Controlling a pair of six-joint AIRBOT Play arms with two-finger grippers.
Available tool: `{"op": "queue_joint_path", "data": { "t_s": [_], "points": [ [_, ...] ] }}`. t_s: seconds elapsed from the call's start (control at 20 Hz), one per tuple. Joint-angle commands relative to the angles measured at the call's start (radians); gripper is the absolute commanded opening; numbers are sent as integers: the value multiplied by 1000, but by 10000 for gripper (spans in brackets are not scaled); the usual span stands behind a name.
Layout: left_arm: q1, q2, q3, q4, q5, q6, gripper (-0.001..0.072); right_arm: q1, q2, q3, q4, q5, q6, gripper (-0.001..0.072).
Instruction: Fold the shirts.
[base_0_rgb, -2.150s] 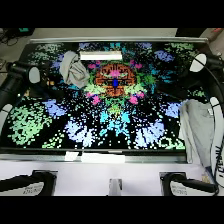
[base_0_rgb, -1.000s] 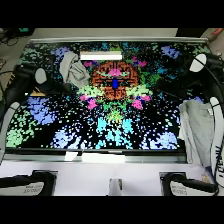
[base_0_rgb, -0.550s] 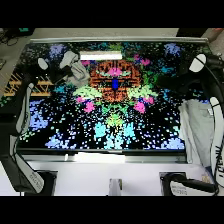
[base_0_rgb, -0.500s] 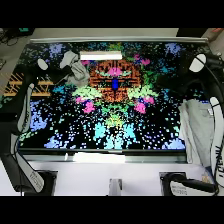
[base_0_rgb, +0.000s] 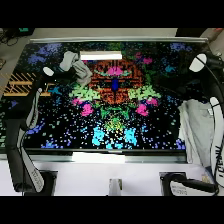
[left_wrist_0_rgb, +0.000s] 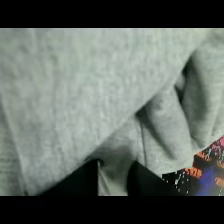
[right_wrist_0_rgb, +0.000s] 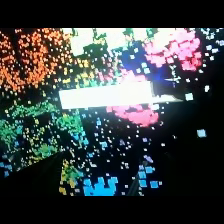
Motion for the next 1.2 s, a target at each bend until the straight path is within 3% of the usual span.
{"op": "queue_joint_path", "data": {
  "t_s": [0.0,0.05,0.2,0.35,0.6,0.65,0.8,0.95,1.15],
  "points": [
    [9,-5,2,-44,-6,3,91,1,-1,1,8,16,-45,695],
    [17,3,2,-84,-47,16,40,1,-1,1,8,16,-71,695],
    [12,114,2,-149,-90,193,38,1,1,1,9,21,-119,693],
    [-37,373,2,-148,-100,338,38,1,40,9,23,69,-206,635],
    [-296,856,-1,98,-141,365,38,0,304,11,-121,-124,-224,637],
    [-378,919,-2,162,-179,328,38,-1,359,11,-145,-159,-193,637],
    [-644,1026,-87,391,-251,110,39,-1,493,10,-167,-216,-136,637],
    [-864,1014,-243,635,-260,-11,39,-1,592,10,-203,-219,-136,637],
    [-1009,874,-517,626,-74,-197,42,-1,671,11,-229,-126,-119,637]
  ]
}}
